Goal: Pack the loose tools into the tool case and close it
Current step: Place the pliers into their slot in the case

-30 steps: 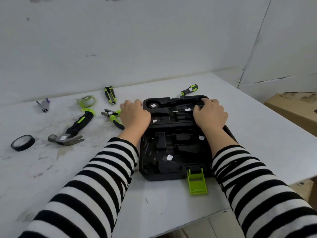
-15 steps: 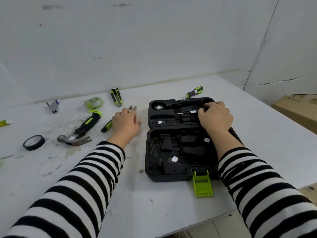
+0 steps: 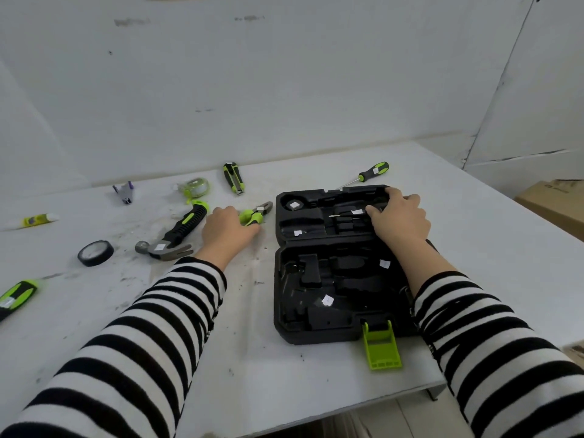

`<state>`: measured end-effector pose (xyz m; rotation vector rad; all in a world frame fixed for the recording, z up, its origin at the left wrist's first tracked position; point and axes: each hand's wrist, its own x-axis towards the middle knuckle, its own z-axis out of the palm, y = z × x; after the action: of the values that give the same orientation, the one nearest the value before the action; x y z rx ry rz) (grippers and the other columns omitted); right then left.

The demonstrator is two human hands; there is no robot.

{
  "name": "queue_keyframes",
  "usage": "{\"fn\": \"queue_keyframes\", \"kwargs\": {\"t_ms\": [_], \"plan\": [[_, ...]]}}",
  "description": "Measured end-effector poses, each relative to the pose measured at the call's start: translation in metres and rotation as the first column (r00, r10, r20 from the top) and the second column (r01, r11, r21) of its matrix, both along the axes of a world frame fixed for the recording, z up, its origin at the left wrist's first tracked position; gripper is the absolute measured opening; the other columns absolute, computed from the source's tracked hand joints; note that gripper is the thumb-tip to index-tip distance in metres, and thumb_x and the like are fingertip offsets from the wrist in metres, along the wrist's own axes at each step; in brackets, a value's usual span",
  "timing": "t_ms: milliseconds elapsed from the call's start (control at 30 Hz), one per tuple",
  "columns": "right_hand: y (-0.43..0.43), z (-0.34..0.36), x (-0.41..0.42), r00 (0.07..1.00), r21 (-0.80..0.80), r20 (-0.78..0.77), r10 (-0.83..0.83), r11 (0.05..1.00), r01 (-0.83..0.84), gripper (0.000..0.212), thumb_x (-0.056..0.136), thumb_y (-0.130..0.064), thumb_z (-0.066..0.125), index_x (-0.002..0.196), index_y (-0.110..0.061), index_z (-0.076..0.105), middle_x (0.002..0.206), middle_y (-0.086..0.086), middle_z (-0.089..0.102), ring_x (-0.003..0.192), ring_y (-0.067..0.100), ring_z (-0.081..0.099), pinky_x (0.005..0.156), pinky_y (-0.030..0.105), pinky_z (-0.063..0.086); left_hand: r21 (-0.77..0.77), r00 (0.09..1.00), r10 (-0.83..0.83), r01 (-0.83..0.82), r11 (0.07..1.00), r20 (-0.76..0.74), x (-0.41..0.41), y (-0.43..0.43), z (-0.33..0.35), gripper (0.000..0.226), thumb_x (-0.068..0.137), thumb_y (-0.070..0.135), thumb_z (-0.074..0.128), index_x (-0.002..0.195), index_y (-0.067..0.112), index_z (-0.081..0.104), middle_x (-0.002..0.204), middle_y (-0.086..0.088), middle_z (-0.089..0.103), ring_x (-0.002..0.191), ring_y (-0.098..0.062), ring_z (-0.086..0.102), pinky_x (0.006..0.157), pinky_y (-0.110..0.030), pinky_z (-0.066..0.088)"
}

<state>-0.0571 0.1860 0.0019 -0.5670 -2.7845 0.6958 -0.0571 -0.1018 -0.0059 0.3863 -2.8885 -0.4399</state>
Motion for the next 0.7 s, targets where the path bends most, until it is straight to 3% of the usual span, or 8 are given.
{"fn": "queue_keyframes", "kwargs": {"t_ms": [100, 267, 433, 533, 700], "plan": [[-0.021, 0.0, 0.009, 1.0, 0.013, 0.011, -0.001, 1.0, 0.001, 0.056, 0.094, -0.048, 0.05, 0.142, -0.023, 0.036, 0.137, 0.012, 0.037, 0.12, 0.036, 0.045, 0.095, 0.044, 0.037, 0.11, 0.996, 0.059, -0.051, 0.993, -0.072, 0.006, 0.0, 0.005, 0.052, 0.081, 0.051, 0.058, 0.101, 0.002, 0.056, 0.109, -0.017, 0.057, 0.092, -0.034, 0.057, 0.064, -0.032, 0.038], [-0.048, 0.004, 0.017, 0.999, -0.036, 0.039, -0.017, 0.999, 0.018, 0.048, 0.094, -0.044, 0.052, 0.135, -0.021, 0.043, 0.135, 0.011, 0.037, 0.121, 0.034, 0.043, 0.095, 0.046, 0.037, 0.278, 0.941, 0.137, -0.049, 0.959, -0.308, 0.024, -0.008, 0.035, 0.052, 0.085, 0.05, 0.056, 0.108, 0.004, 0.055, 0.115, -0.014, 0.052, 0.098, -0.032, 0.055, 0.072, -0.033, 0.039], [-0.078, 0.015, 0.012, 0.997, -0.288, 0.064, 0.035, 0.958, -0.015, 0.044, 0.09, -0.027, 0.058, 0.133, -0.023, 0.049, 0.136, 0.011, 0.039, 0.127, 0.03, 0.041, 0.101, 0.044, 0.039, 0.215, 0.938, -0.03, 0.11, 0.97, -0.344, 0.043, -0.006, 0.048, 0.052, 0.082, 0.053, 0.061, 0.111, 0.01, 0.058, 0.111, -0.007, 0.052, 0.097, -0.025, 0.054, 0.075, -0.031, 0.04], [-0.096, 0.021, 0.009, 0.997, -0.299, 0.065, 0.03, 0.954, -0.009, 0.043, 0.088, -0.015, 0.053, 0.13, -0.014, 0.051, 0.136, 0.012, 0.041, 0.126, 0.03, 0.042, 0.102, 0.041, 0.04, 0.173, 0.929, -0.097, 0.168, 0.97, -0.358, 0.057, 0.005, 0.035, 0.057, 0.079, 0.055, 0.065, 0.116, 0.012, 0.06, 0.111, -0.009, 0.057, 0.103, -0.028, 0.055, 0.086, -0.036, 0.044], [-0.106, 0.023, 0.008, 0.999, -0.403, 0.02, 0.045, 0.915, -0.033, 0.039, 0.082, -0.013, 0.051, 0.12, -0.013, 0.059, 0.127, 0.011, 0.055, 0.116, 0.032, 0.052, 0.1, 0.042, 0.045, 0.067, 0.927, -0.194, 0.226, 0.972, -0.322, 0.083, 0.018, 0.01, 0.058, 0.08, 0.054, 0.064, 0.127, 0.02, 0.056, 0.121, -0.002, 0.054, 0.118, -0.022, 0.047, 0.1, -0.039, 0.033]]}}
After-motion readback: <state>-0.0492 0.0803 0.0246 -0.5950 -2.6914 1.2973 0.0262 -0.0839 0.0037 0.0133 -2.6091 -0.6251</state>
